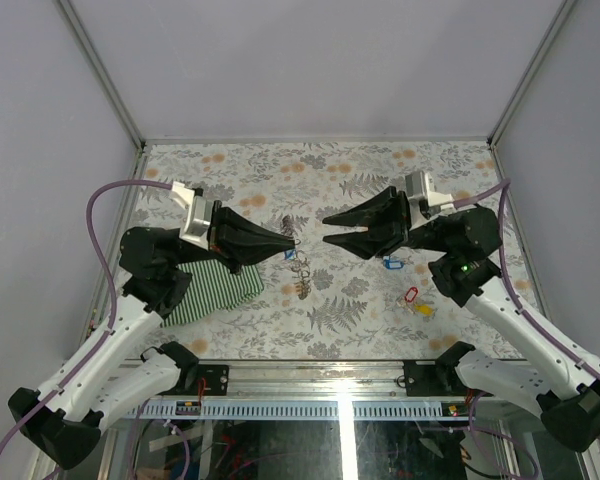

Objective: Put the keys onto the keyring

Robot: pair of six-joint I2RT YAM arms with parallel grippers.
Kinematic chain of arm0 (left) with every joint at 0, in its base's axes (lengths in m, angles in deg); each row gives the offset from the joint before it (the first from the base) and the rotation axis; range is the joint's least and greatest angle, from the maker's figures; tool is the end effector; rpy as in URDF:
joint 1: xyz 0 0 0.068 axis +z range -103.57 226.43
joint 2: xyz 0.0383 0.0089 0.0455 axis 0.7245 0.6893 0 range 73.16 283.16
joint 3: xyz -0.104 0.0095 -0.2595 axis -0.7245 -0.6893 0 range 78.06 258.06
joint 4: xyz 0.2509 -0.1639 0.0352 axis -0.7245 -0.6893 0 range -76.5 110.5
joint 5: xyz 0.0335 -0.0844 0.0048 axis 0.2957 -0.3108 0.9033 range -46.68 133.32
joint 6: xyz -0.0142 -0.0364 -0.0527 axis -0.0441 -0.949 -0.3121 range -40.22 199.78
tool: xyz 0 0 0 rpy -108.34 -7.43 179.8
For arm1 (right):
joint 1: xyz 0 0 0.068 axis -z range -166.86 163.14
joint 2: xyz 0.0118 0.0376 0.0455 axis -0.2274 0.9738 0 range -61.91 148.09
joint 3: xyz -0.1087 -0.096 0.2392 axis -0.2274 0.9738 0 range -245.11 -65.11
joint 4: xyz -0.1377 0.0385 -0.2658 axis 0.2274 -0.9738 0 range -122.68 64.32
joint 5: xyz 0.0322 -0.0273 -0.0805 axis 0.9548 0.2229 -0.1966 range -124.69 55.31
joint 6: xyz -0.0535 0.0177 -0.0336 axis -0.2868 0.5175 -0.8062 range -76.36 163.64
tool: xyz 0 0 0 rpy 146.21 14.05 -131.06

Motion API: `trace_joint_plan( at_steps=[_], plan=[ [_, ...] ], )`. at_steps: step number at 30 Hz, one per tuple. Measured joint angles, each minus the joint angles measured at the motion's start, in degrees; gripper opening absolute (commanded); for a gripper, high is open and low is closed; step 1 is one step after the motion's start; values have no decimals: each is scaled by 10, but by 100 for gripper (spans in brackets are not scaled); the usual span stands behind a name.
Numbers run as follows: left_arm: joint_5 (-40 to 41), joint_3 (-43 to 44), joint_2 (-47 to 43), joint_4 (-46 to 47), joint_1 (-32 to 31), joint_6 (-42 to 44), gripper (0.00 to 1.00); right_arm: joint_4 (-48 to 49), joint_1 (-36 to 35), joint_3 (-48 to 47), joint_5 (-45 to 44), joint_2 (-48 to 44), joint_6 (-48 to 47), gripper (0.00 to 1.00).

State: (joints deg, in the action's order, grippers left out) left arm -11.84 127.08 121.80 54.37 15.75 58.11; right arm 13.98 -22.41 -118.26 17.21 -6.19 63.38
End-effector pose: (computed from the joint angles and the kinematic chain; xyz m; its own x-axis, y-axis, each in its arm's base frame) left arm 0.1621 -0.1454 0.4372 0.1268 -0.3205 -0.9387 0.9919 0.0288 0.1241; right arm 0.1731 0.1737 0.4483 0.1681 0.3763 -0.9111 -0.9841 0.0105 -0.1772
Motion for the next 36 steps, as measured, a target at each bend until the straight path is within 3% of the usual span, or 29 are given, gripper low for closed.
trace_joint_plan(
  at_steps=[6,36],
  plan=[
    [0,0,0,11,0,-8,0,-11,-52,0,-30,11,-27,34],
    [0,-6,-1,29,0,-21,0,-4,-96,-7,-49,48,-48,32]
  ],
)
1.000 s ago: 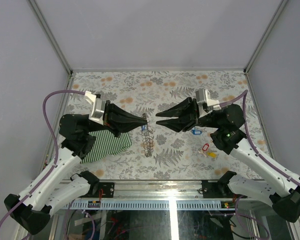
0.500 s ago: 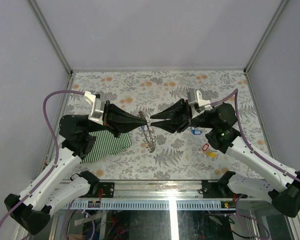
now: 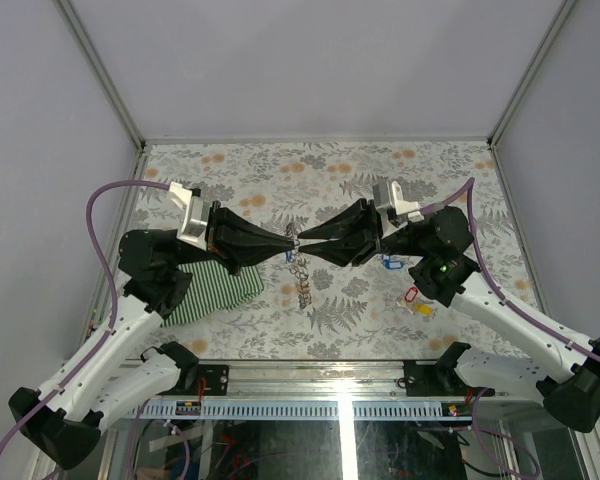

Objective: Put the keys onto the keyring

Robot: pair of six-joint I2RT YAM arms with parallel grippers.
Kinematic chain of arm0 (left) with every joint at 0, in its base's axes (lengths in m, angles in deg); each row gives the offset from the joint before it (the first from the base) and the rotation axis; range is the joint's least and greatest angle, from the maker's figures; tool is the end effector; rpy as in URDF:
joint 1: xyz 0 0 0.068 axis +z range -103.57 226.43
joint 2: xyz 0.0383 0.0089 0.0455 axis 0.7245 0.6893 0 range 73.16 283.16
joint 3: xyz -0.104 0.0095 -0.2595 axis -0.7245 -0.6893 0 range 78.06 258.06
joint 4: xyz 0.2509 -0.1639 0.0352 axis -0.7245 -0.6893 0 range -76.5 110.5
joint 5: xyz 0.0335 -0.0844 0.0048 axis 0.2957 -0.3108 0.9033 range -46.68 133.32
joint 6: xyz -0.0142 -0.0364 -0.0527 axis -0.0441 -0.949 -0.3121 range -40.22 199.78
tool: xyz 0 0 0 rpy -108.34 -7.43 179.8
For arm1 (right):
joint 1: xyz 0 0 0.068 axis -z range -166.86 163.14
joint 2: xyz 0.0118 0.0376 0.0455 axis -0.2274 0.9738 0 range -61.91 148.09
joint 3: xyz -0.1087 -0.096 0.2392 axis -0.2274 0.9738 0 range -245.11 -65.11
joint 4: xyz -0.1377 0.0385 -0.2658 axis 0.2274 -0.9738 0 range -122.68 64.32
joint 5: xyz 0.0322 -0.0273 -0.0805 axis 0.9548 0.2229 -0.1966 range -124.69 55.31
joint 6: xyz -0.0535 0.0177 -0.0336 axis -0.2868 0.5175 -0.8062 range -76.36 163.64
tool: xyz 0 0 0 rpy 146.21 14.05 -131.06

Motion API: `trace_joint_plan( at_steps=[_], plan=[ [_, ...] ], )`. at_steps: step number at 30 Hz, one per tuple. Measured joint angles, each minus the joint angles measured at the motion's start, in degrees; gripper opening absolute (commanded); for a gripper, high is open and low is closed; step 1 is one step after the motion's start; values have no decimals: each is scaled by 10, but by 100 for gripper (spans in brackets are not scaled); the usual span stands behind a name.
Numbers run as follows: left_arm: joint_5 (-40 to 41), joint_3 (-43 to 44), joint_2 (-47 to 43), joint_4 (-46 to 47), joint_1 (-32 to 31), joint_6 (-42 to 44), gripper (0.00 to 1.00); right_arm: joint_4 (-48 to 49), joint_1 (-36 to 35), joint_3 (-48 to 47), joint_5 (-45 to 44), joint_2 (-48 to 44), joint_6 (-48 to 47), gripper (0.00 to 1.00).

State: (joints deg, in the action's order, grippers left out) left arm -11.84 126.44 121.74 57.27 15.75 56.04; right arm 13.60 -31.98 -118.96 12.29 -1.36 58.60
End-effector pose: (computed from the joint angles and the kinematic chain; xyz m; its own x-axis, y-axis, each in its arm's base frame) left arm 0.1604 -0.1444 0.4375 0.1235 -0.3407 -0.9320 0.9920 0.0194 0.1243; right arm 0.1647 0.2190 0.4343 0.1300 0.3802 -0.9157 -0.9851 -0.0553 -0.1628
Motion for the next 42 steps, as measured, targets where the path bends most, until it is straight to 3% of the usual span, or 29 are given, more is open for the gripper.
trace_joint_plan(
  at_steps=[35,42],
  plan=[
    [-1,0,0,-5,1,4,0,10,-7,-6,-9,15,0,28],
    [0,0,1,-5,3,5,0,14,-9,-6,-9,16,1,9]
  ],
)
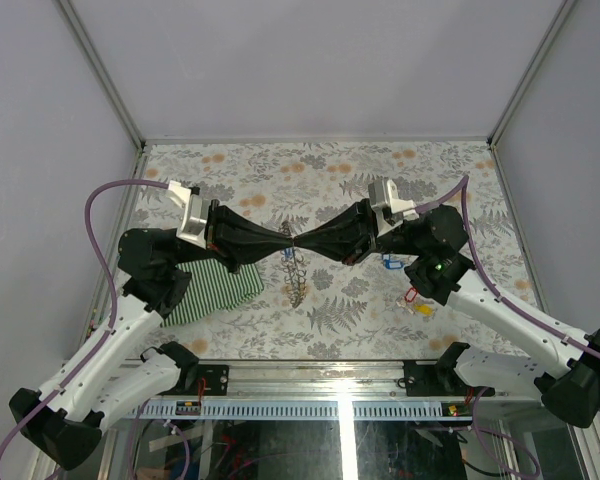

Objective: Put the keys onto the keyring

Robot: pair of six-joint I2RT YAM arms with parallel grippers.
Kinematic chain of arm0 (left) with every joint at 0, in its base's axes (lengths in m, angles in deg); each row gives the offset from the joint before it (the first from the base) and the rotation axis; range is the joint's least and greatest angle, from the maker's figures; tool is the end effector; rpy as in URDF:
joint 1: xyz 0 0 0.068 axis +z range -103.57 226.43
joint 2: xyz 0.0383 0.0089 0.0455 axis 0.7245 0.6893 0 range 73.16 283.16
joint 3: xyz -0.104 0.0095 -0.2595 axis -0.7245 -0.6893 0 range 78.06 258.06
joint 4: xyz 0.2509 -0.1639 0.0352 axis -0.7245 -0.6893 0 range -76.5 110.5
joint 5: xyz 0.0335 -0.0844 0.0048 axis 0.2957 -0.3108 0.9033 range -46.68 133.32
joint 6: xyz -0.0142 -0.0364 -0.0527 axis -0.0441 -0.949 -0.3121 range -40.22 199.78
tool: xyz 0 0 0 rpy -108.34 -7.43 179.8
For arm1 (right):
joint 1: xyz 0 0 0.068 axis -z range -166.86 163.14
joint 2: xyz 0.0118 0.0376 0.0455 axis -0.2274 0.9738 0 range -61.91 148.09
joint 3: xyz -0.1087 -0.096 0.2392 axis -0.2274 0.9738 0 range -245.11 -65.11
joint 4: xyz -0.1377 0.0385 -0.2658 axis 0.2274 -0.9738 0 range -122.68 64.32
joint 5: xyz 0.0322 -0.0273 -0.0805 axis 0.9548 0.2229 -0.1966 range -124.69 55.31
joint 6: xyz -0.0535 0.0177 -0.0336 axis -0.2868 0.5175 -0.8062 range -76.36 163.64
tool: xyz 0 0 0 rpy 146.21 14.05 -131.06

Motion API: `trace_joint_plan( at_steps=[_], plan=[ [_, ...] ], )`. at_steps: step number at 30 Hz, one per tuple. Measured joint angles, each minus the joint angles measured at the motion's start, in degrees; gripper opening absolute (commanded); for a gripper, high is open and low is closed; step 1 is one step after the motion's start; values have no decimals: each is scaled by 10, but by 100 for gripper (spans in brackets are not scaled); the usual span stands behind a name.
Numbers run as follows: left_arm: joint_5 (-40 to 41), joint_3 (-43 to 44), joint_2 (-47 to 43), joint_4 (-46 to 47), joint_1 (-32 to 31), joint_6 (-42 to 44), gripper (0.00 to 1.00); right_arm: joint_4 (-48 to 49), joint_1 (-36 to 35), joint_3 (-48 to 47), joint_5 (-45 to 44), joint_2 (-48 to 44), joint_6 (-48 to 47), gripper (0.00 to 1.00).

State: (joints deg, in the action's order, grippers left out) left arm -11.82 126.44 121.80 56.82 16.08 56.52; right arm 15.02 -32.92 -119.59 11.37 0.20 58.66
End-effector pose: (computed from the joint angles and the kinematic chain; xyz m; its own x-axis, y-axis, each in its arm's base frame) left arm 0.1619 -0.1439 0.4367 0.1266 -0.3357 -0.9334 0.9918 0.0277 0.1245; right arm 0.1663 0.2262 0.4342 0.1276 0.3917 -0.9112 -0.9851 -0.0565 -0.1623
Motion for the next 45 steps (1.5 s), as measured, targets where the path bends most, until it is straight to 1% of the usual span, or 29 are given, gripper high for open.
trace_joint_plan(
  at_steps=[2,6,9,12,23,27,29,30,32,35,36,40,45],
  plan=[
    [0,0,0,0,0,0,0,1,-1,0,0,0,2,10],
    [0,0,0,1,0,2,0,3,-1,0,0,0,2,21],
    [0,0,0,1,0,2,0,7,-1,0,-3,0,2,23],
    [0,0,0,0,0,2,0,11,-1,0,-6,0,2,23],
    [0,0,7,0,1,3,0,24,-1,0,-10,5,3,10],
    [0,0,7,0,2,4,0,25,-1,-1,-10,7,4,0],
    [0,0,6,0,2,4,0,25,-1,-1,-10,7,4,0],
    [0,0,6,0,2,4,1,25,-1,-2,-10,7,4,0],
    [0,0,6,0,2,5,6,23,-1,-3,-10,7,3,0],
    [3,0,4,-3,2,11,19,12,-1,-8,-10,7,-4,0],
    [3,0,3,-5,2,13,22,8,-1,-9,-11,6,-8,0],
    [4,0,-5,-31,2,26,26,-17,0,-12,-18,5,-30,0],
    [12,0,-13,-71,1,46,27,-57,-1,-13,-26,-5,-56,0]
  ],
)
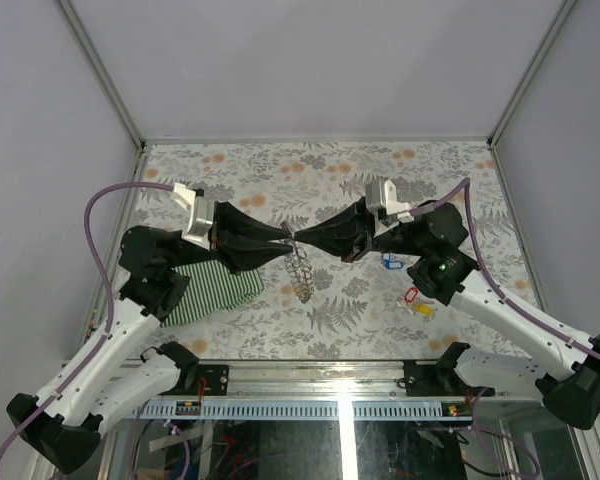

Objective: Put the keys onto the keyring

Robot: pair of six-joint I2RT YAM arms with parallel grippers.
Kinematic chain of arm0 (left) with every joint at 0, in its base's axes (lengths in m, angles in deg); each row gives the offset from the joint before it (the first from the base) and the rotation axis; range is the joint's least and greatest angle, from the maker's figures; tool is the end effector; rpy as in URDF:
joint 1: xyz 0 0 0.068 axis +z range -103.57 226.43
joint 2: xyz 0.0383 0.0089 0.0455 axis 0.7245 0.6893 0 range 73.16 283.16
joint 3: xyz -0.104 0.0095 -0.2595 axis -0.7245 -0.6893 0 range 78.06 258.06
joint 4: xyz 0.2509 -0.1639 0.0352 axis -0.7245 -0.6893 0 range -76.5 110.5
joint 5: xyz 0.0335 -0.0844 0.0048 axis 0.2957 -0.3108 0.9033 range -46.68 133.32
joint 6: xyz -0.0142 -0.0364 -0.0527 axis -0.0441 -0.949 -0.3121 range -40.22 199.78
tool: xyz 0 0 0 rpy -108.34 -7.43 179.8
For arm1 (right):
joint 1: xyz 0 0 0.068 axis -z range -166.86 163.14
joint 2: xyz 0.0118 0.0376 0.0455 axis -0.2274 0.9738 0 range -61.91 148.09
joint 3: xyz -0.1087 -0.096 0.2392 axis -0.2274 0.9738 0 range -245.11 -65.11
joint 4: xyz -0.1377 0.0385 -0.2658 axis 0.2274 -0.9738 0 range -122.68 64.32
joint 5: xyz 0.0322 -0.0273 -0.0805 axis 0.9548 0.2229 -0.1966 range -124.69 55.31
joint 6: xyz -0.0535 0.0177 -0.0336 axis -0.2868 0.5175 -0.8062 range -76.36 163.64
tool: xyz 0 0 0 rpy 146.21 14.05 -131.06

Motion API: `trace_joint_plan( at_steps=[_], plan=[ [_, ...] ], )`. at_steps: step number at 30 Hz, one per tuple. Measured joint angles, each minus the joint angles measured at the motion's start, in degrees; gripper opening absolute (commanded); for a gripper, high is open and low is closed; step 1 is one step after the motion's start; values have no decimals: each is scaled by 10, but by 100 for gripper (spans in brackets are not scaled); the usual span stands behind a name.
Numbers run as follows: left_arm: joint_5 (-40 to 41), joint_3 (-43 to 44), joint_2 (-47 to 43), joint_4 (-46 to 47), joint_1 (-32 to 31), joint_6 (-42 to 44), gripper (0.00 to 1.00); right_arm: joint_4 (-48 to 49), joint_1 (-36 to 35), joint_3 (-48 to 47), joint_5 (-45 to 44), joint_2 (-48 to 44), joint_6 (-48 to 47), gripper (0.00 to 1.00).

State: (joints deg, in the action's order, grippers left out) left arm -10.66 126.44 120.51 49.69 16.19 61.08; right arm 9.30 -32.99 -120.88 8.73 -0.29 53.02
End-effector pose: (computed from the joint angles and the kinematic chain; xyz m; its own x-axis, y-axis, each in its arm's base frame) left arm 0.1630 -0.1433 0.4306 0.1234 -0.2902 -0.9490 0.9919 0.0665 0.1086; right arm 0.1690 0.2271 0.4366 0.1796 0.3578 -0.9164 -0.9822 0.0123 -0.1877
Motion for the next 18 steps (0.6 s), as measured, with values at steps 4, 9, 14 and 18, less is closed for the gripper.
trace_joint_plan(
  at_steps=[4,9,14,18],
  plan=[
    [14,0,-9,-22,0,15,27,-29,0,0,-5,-9,-16,0],
    [27,2,-15,-48,0,34,25,-55,0,0,-5,-17,-34,0],
    [37,8,-15,-74,0,52,23,-65,0,0,-5,-20,-40,0],
    [38,15,-10,-88,0,60,23,-65,0,0,-5,-20,-40,0]
  ],
)
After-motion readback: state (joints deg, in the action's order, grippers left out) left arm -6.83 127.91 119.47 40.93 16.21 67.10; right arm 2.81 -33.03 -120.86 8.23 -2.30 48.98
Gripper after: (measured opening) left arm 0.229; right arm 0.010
